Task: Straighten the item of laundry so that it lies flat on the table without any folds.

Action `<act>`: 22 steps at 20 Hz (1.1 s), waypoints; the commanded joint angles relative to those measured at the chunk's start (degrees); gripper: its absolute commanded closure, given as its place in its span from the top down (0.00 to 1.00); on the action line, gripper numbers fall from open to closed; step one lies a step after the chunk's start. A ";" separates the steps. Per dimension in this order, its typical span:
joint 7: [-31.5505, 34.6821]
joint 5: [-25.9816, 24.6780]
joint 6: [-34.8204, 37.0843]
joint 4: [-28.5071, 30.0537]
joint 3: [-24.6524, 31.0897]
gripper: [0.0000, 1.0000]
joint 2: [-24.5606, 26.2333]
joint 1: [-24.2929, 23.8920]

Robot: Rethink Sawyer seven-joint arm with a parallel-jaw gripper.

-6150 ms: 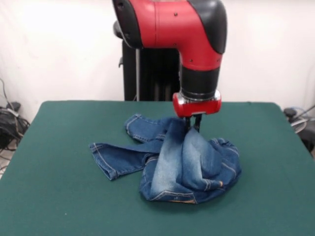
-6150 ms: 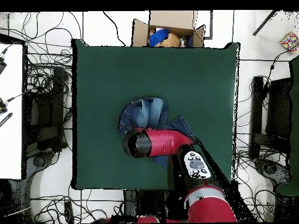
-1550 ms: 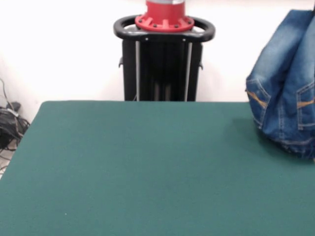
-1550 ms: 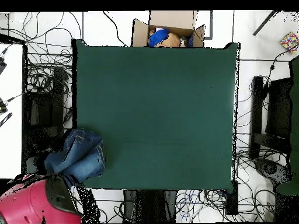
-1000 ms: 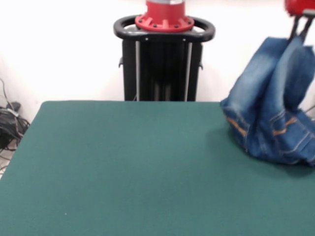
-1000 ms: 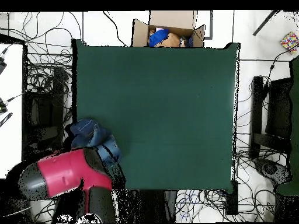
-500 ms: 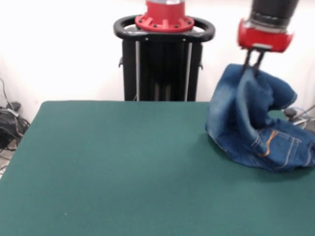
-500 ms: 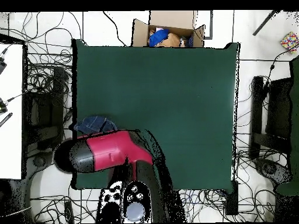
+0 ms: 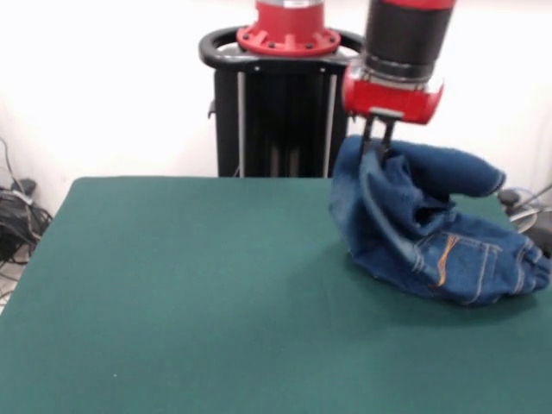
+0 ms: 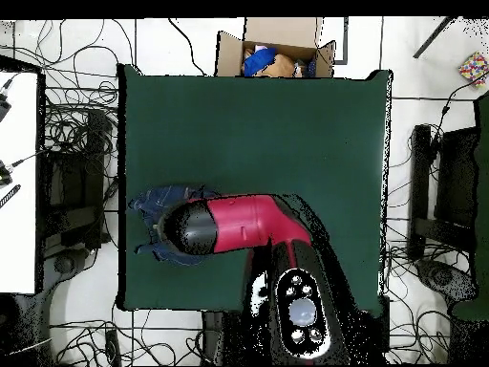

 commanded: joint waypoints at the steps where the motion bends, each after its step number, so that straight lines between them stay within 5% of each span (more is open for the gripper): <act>1: -18.41 -4.72 4.33 -6.85 8.66 0.00 3.28 -5.12; 12: -30.47 -11.73 4.35 -23.96 16.42 0.00 22.15 -12.27; 20: -33.34 -13.97 -3.46 -24.92 17.01 0.00 26.99 -14.89; 21: -34.10 -14.19 -4.35 -24.64 17.77 1.00 27.09 -15.50; 22: -33.86 -14.25 -3.84 -24.62 17.56 1.00 26.85 -15.27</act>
